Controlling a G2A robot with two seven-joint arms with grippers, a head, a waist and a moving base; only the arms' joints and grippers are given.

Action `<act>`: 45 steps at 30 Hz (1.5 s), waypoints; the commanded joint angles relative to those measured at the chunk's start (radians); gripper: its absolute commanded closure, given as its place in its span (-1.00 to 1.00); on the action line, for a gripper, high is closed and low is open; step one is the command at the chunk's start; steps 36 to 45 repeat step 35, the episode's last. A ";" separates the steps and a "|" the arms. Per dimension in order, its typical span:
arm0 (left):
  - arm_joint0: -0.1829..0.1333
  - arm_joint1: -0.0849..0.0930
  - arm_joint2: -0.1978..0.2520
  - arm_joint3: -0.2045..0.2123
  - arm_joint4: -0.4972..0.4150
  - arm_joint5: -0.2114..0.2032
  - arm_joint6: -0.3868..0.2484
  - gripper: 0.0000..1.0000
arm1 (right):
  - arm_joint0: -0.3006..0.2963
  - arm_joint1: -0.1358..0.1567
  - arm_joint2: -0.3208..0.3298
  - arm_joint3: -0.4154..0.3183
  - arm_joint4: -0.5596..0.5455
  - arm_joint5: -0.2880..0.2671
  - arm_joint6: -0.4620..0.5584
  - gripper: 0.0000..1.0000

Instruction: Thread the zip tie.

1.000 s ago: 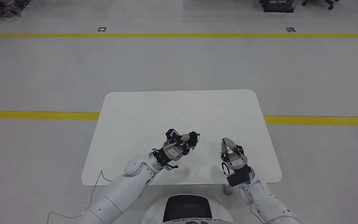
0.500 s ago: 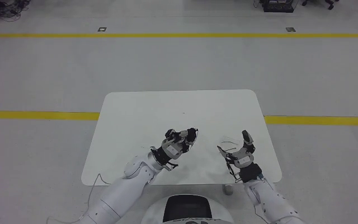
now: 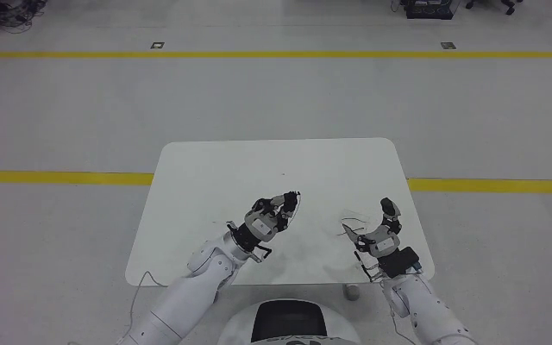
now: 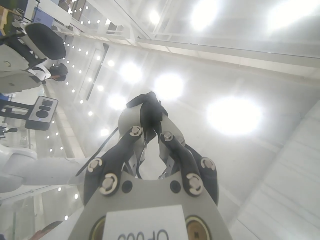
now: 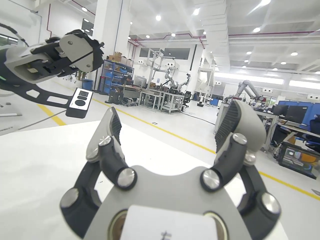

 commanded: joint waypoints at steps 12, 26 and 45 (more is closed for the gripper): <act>0.019 0.002 -0.018 -0.022 -0.021 0.007 -0.008 1.00 | -0.029 -0.003 0.043 -0.035 0.050 0.068 -0.031 -1.00; 0.019 0.002 -0.018 -0.022 -0.021 0.007 -0.008 1.00 | -0.029 -0.003 0.043 -0.035 0.050 0.068 -0.031 -1.00; 0.019 0.002 -0.018 -0.022 -0.021 0.007 -0.008 1.00 | -0.029 -0.003 0.043 -0.035 0.050 0.068 -0.031 -1.00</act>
